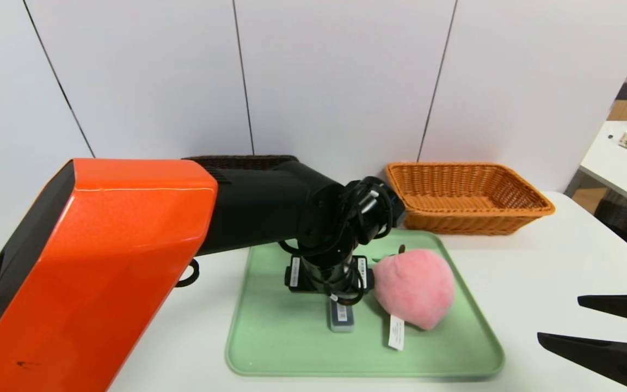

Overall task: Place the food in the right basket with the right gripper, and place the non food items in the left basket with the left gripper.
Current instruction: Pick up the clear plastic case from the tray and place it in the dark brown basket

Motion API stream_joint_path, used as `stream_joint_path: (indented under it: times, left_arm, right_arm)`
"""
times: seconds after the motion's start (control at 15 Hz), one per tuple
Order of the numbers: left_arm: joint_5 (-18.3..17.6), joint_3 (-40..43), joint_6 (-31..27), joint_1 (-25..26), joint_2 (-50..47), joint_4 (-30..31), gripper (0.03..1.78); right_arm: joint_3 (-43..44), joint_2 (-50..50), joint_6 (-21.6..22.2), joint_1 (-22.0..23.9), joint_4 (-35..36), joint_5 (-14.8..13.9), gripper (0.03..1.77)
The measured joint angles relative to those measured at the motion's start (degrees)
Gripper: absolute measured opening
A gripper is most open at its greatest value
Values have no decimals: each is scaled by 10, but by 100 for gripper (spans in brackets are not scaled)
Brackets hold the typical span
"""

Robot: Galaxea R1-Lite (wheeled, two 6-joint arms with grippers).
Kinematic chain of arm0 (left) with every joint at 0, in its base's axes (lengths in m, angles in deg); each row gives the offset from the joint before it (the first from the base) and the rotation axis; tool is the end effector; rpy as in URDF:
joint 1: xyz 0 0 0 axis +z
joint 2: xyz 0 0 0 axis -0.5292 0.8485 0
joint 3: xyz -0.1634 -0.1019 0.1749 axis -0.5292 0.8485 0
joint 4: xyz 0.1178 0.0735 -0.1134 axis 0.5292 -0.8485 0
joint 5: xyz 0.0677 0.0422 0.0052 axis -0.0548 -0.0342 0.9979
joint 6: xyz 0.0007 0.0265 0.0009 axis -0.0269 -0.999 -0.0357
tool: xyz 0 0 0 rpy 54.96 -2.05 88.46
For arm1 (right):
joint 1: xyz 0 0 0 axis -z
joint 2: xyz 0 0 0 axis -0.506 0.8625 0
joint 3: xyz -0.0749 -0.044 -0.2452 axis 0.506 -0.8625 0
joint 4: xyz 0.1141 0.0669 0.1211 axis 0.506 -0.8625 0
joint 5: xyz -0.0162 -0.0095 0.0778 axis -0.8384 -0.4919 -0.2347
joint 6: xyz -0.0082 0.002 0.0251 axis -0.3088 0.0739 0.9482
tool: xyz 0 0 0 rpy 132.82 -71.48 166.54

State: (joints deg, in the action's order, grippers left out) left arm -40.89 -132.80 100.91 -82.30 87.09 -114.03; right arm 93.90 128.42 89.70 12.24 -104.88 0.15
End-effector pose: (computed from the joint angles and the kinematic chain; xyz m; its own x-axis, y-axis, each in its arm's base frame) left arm 0.2532 -0.2944 0.1261 0.4701 -0.1467 -0.8704 0.0977 0.9887 -0.1139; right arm 0.1172 0.0446 0.1833 0.6818 0.4578 -0.5706 -0.4735 0.8707 0.1328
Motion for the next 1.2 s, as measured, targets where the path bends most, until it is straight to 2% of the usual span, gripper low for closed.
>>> stream_joint_path:
  times: [0.93, 1.2]
  left_arm:
    - [4, 1, -3, -1, 14, 2, 169]
    - [3, 1, -6, -2, 14, 1, 110]
  right_arm:
    - [1, 0, 0, 0, 0, 0, 170]
    - [2, 0, 0, 0, 0, 1, 170]
